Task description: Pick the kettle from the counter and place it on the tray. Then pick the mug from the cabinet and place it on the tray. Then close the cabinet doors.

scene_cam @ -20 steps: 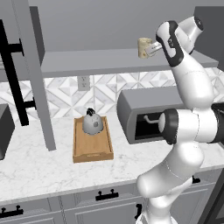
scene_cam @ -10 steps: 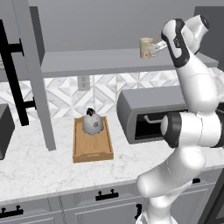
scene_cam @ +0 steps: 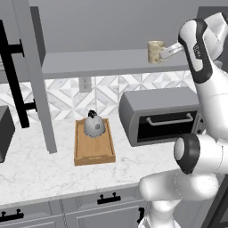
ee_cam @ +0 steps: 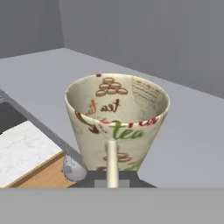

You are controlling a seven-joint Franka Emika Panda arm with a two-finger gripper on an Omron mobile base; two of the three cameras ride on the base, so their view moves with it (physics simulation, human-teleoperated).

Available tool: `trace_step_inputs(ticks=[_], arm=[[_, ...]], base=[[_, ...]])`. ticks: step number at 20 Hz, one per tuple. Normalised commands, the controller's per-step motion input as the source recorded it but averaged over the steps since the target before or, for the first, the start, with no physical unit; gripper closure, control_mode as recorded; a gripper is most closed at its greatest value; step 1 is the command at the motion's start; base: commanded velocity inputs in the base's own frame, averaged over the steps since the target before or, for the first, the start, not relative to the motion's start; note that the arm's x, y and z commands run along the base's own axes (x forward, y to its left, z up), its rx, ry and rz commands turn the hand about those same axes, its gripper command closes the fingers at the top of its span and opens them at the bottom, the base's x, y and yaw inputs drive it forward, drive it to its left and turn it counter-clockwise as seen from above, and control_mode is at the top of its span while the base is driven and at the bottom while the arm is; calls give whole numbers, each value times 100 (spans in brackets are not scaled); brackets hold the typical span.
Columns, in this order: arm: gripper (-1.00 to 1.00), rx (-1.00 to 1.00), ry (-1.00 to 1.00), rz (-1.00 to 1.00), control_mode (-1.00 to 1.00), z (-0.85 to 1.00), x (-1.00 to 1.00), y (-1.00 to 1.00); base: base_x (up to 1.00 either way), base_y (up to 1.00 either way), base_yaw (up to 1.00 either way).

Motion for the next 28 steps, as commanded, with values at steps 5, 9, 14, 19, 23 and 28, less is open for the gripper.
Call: trace_step_inputs(ticks=[5,9,14,19,23,28], arm=[[100,0,-2,0,-100,0,-100,42],[100,0,-1,0,-100,0,-100,51],[100,1,0,-2,-100,-8,-100,67],[100,0,0,0,-100,-31,-90,86],[100,0,13,0,-100,-84,-37,86],[100,0,17,0,-100,-100,-3,67]], base=[[0,0,0],[0,0,0],[0,0,0],[0,0,0],[0,0,0],[0,0,0]])
